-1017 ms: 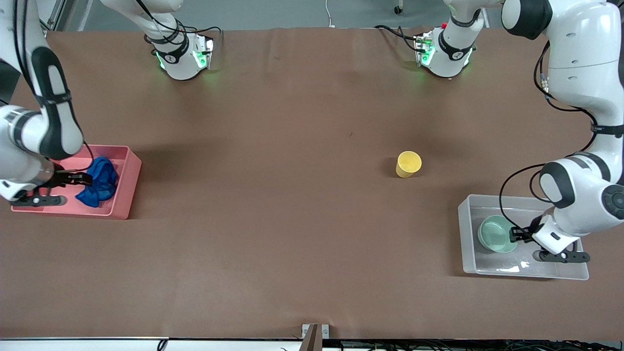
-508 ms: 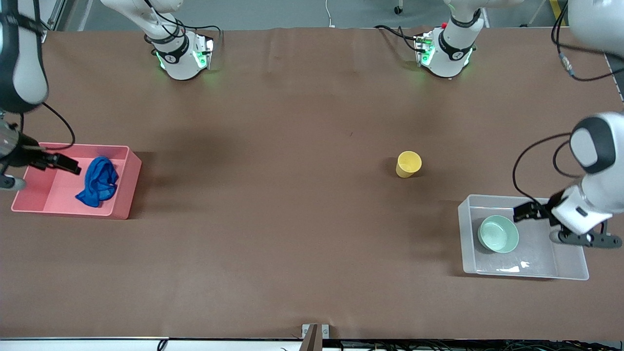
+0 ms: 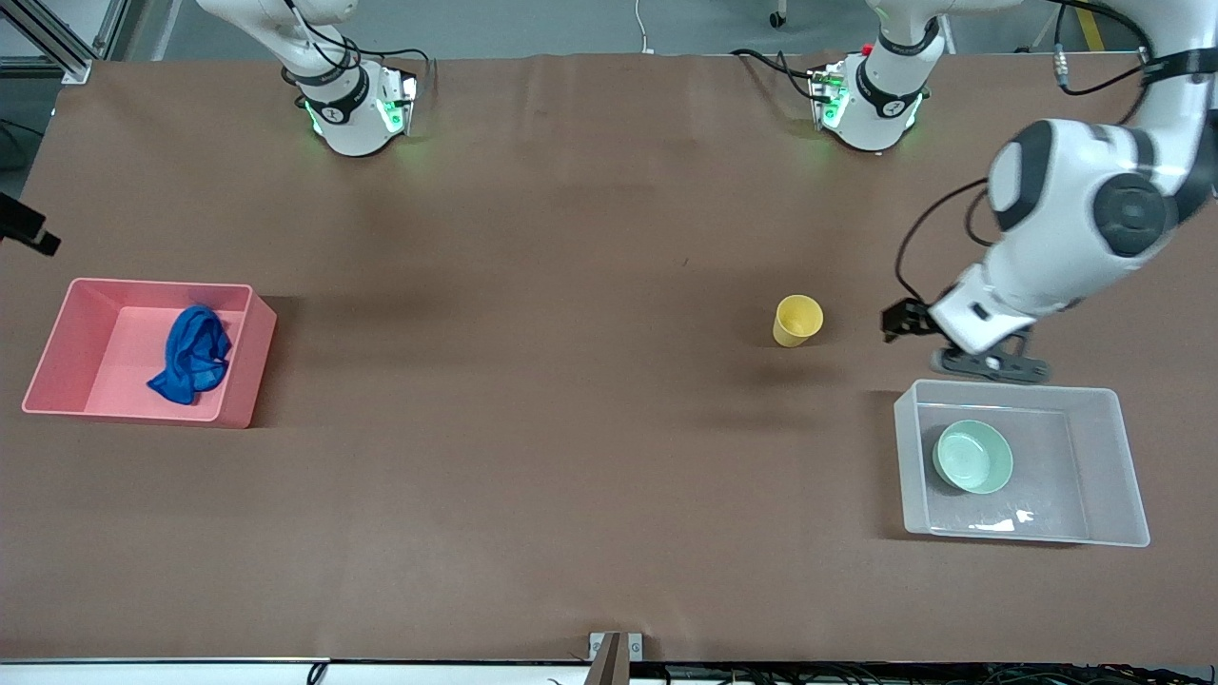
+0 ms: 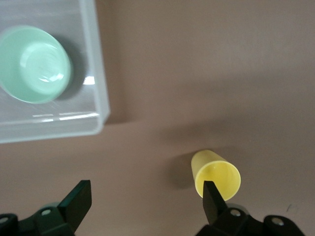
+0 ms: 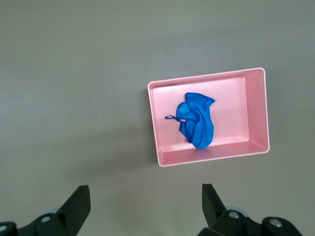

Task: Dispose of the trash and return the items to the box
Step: 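Release the bowl in the clear bin and move the left gripper to the cup, then grasp the yellow cup by its rim with the left gripper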

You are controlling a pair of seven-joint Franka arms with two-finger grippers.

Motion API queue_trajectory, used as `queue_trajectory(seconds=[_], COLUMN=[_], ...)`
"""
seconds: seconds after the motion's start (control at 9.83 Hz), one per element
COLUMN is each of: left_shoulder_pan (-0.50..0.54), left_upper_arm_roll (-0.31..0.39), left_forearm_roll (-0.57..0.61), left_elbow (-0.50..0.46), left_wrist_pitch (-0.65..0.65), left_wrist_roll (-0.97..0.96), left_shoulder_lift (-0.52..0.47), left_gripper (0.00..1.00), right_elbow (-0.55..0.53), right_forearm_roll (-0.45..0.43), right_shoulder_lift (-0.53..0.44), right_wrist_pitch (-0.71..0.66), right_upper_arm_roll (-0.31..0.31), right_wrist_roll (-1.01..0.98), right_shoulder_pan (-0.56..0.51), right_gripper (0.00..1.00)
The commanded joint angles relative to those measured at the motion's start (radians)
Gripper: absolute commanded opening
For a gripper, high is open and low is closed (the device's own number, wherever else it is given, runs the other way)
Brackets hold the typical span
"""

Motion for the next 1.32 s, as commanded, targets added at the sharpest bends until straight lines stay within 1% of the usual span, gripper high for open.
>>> queue_trajectory(seconds=[0.0, 0.1, 0.2, 0.31, 0.51, 0.61, 0.71, 0.81, 1.02, 1.22], left_shoulder_pan=[0.002, -0.001, -0.002, -0.002, -0.004, -0.013, -0.015, -0.016, -0.015, -0.013], left_upper_arm_roll=[-0.053, -0.062, -0.087, -0.101, -0.104, -0.104, -0.104, -0.105, -0.105, -0.104], left_forearm_roll=[0.018, 0.018, 0.018, 0.019, 0.023, 0.023, 0.023, 0.023, 0.023, 0.023], left_elbow=[-0.194, -0.241, -0.268, -0.269, -0.271, -0.271, -0.269, -0.263, -0.259, -0.237], left_wrist_pitch=[0.187, 0.261, 0.303, 0.326, 0.348, 0.349, 0.349, 0.352, 0.364, 0.348], left_wrist_roll=[-0.016, -0.028, -0.036, -0.037, -0.039, -0.042, -0.056, -0.062, -0.06, -0.047], left_shoulder_lift=[0.0, 0.023, 0.045, 0.08, 0.137, 0.152, 0.168, 0.188, 0.192, 0.156], left_gripper=[0.99, 0.99, 0.98, 0.96, 0.85, 0.59, 0.27, 0.13, 0.01, 0.0], right_elbow=[-0.011, -0.006, -0.003, 0.003, 0.005, 0.003, 0.003, 0.003, 0.003, 0.003], right_forearm_roll=[0.003, 0.0, -0.002, -0.002, 0.001, 0.004, 0.006, 0.006, 0.007, 0.007], right_shoulder_lift=[-0.006, -0.006, -0.004, -0.004, -0.003, -0.003, -0.003, -0.003, -0.003, -0.003], right_wrist_pitch=[-0.025, -0.025, -0.025, -0.025, -0.007, -0.006, -0.006, -0.006, -0.007, -0.009], right_upper_arm_roll=[0.018, 0.019, 0.019, 0.019, 0.019, 0.019, 0.021, 0.021, 0.021, 0.021], right_wrist_roll=[0.004, 0.002, 0.002, -0.005, -0.021, -0.024, -0.025, -0.025, -0.025, -0.024], right_shoulder_pan=[0.003, 0.005, 0.005, 0.002, 0.002, -0.003, -0.011, -0.012, -0.011, -0.009], right_gripper=[1.0, 1.0, 1.0, 1.0, 1.0, 1.0, 1.0, 1.0, 1.0, 1.0])
